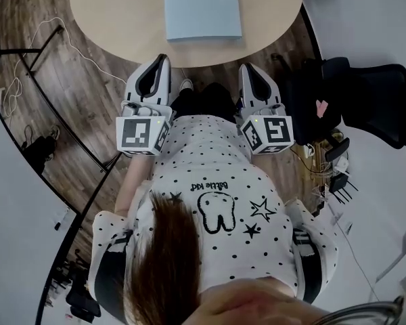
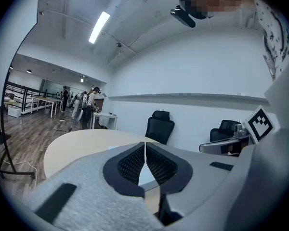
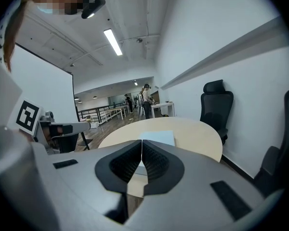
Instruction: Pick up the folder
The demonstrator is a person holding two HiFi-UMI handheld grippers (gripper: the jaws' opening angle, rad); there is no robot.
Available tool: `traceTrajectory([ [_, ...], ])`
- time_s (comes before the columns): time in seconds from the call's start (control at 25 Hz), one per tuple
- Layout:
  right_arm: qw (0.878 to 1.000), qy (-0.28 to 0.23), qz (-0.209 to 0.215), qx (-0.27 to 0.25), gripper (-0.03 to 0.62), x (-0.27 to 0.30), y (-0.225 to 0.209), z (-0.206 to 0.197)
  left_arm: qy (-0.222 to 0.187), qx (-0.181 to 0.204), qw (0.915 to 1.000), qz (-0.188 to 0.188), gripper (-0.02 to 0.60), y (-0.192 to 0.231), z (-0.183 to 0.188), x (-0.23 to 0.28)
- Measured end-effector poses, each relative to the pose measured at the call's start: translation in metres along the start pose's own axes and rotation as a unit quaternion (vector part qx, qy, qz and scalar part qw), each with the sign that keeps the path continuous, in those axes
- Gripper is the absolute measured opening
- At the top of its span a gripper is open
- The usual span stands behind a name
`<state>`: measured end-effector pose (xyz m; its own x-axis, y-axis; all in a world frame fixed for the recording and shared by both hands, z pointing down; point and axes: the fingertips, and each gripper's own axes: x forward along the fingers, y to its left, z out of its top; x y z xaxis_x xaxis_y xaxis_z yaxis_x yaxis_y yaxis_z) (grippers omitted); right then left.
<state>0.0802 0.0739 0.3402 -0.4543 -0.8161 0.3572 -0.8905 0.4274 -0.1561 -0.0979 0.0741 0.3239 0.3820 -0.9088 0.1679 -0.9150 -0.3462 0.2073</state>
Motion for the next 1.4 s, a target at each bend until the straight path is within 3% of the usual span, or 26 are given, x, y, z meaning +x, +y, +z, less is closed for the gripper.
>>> traceTrajectory([
  [0.28,1.000,0.008,-0.013,0.011,0.008,-0.005,-0.013,0.005,0.012,-0.012,0.9999,-0.003,0.023,-0.005,0.002,0.013],
  [0.52,1.000,0.013,-0.011,0.014,0.009,0.003,-0.024,0.017,0.008,-0.015,0.9997,0.019,0.023,0.007,0.016,0.023],
  [0.72,1.000,0.009,0.000,0.008,0.008,0.023,-0.039,0.045,-0.002,-0.024,0.9981,0.057,0.023,0.032,0.039,0.036],
  [0.92,1.000,0.006,0.017,0.000,0.009,0.049,-0.054,0.066,-0.013,-0.011,0.9983,0.056,0.023,0.031,0.055,0.052],
  [1.08,0.999,0.010,0.030,0.001,0.009,0.074,-0.081,0.070,-0.008,0.008,0.9986,0.052,0.023,0.017,0.053,0.081],
  [1.4,0.997,0.036,0.072,-0.005,0.009,0.109,-0.103,0.062,-0.006,-0.016,0.9951,0.097,0.023,0.018,0.042,0.101],
])
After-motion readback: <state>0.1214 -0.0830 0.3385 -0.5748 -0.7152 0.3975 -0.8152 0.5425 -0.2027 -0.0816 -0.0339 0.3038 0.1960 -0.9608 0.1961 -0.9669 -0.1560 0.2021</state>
